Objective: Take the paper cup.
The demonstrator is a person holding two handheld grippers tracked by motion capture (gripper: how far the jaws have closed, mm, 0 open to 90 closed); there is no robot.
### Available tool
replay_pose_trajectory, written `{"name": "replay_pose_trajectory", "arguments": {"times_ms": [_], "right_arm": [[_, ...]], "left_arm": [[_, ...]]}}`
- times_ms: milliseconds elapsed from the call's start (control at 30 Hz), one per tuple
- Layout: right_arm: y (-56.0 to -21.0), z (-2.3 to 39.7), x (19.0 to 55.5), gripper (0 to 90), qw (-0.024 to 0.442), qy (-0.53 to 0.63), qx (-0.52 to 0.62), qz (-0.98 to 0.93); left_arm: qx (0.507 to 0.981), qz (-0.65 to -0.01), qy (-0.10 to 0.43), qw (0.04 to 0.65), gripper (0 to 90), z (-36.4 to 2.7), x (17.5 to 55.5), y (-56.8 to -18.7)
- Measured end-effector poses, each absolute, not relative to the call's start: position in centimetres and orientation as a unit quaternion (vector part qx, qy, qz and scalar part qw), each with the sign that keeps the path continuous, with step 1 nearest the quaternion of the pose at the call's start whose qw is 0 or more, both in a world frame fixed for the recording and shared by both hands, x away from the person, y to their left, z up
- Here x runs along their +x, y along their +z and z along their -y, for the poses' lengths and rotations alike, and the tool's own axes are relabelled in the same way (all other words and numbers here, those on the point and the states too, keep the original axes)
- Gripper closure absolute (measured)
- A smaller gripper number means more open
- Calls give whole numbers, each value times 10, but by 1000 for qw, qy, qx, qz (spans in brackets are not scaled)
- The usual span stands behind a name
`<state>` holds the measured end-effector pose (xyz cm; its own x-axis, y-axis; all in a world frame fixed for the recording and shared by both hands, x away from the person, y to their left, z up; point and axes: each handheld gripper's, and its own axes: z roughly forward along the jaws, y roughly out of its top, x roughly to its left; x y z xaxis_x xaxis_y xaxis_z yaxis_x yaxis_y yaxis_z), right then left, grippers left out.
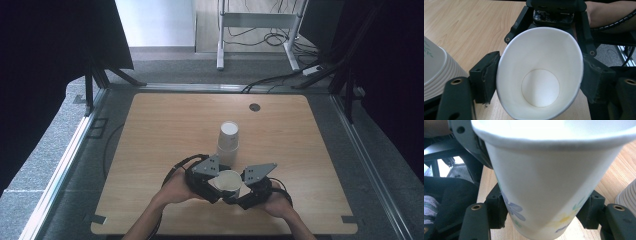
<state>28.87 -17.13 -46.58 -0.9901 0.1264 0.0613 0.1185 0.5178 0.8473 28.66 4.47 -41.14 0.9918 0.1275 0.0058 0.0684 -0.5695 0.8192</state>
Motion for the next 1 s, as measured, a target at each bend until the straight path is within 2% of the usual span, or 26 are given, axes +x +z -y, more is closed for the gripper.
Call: {"name": "replay_pose_trajectory", "arguments": {"times_ms": [533,1000], "right_arm": [[-466,171,289,343,4,483,66,-873],[-466,172,291,179,19,472,78,-878]], "left_arm": [[894,-42,49,444,287,-39,283,-407],[900,-49,70,428,287,-38,282,-400]]}}
